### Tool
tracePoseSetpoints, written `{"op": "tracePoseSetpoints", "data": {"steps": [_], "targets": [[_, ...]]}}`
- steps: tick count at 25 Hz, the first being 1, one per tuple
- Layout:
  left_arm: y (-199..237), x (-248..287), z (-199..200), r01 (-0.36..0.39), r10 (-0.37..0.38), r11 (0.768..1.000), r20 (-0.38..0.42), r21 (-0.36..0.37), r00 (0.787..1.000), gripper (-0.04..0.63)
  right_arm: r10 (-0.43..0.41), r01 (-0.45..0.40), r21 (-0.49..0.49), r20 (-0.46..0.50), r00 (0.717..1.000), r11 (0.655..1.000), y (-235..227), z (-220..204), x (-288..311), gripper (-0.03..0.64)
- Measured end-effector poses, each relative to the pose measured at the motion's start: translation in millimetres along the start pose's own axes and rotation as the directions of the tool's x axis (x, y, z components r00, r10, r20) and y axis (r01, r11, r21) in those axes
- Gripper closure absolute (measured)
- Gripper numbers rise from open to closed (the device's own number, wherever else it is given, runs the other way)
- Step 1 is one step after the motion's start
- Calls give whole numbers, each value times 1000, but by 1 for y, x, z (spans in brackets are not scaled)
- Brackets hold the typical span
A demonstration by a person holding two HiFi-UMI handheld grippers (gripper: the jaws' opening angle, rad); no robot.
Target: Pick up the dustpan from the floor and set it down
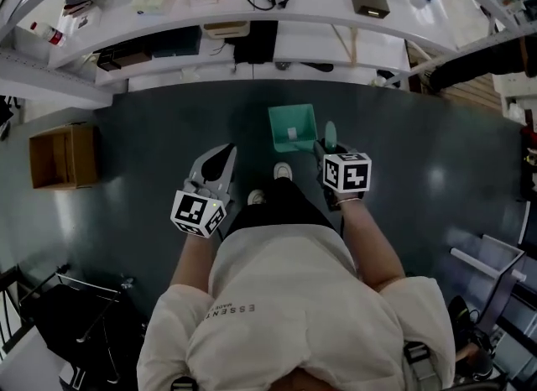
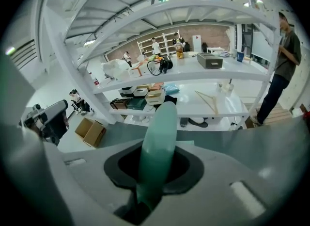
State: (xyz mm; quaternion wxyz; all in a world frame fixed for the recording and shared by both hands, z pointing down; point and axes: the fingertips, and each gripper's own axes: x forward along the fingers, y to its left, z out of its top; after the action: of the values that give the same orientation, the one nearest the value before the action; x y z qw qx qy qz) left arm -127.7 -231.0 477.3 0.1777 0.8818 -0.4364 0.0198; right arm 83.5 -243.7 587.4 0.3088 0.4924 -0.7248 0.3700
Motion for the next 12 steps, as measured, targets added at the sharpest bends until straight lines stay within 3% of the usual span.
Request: {"op": "tracePoseSetpoints", "data": {"steps": [6,12], "targets": [[21,62,1,-11,11,1000,-10,-17,1000,583,15,-16,-7,-41,999,1000,-31,29,60,554],[52,106,-14,-85,84,993,-20,-83,996,583,25,-24,30,-42,999,999,-60,41,138,554]]}}
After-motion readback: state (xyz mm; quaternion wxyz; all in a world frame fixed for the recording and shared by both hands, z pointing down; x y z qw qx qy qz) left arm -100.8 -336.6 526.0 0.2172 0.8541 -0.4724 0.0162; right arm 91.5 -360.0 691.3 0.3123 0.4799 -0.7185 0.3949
